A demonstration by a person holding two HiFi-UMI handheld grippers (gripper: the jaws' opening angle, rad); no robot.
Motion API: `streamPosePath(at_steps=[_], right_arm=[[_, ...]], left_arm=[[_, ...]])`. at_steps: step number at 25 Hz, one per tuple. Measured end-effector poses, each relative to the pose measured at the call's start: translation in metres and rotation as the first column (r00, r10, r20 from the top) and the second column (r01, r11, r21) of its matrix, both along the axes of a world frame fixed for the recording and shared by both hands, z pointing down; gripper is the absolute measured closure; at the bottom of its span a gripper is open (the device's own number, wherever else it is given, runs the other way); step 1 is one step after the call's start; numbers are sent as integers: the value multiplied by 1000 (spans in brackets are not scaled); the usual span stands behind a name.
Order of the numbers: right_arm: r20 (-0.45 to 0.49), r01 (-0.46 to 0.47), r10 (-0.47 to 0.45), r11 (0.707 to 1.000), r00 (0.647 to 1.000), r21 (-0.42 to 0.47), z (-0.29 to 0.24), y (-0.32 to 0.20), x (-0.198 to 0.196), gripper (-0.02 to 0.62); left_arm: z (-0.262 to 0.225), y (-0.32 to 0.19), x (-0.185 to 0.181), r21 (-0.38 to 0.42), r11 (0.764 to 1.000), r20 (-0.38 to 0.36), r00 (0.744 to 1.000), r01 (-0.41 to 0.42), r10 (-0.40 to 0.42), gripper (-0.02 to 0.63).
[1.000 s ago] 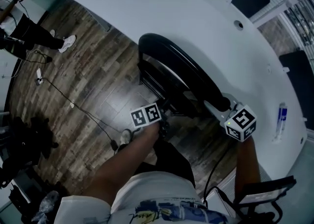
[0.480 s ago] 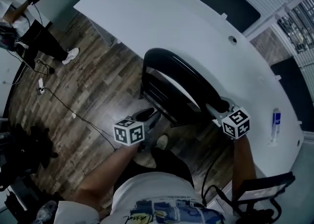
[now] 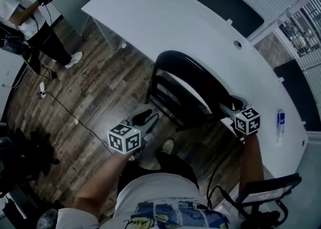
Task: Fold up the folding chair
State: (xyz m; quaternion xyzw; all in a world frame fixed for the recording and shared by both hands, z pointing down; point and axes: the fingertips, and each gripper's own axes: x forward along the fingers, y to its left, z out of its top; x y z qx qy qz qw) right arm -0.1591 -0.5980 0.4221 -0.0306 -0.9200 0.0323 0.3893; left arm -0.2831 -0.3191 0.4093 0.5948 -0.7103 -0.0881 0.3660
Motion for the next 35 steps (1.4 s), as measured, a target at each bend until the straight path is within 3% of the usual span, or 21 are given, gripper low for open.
streamPosePath(at_steps=[5, 12, 16, 20, 26, 30, 35], right_arm=[[-2, -72, 72, 997, 997, 39, -19, -11, 16, 374], [86, -216, 207, 971, 975, 107, -66, 4, 46, 374], [125, -263, 250, 959, 960, 104, -92, 63, 70, 376], [189, -283, 262, 955, 946, 94, -116, 123, 88, 397], [249, -325, 291, 940, 924, 106, -134, 205, 93, 527], [296, -372, 329, 922, 897, 103, -148, 268, 87, 588], [298, -368, 334, 927, 894, 66, -142, 293, 82, 592]], left_arm=[[-26, 26, -21, 33, 999, 49, 999, 7, -8, 466], [-62, 59, -40, 70, 998, 152, 988, -6, -5, 466], [-82, 79, -29, 74, 994, 179, 981, -84, 70, 477], [-104, 91, -15, 66, 982, 245, 956, -180, 159, 509], [-127, 125, -4, 96, 949, 277, 924, -301, 265, 542], [-133, 161, 1, 103, 931, 311, 900, -351, 305, 604], [-132, 149, 20, 91, 910, 316, 878, -405, 359, 604]])
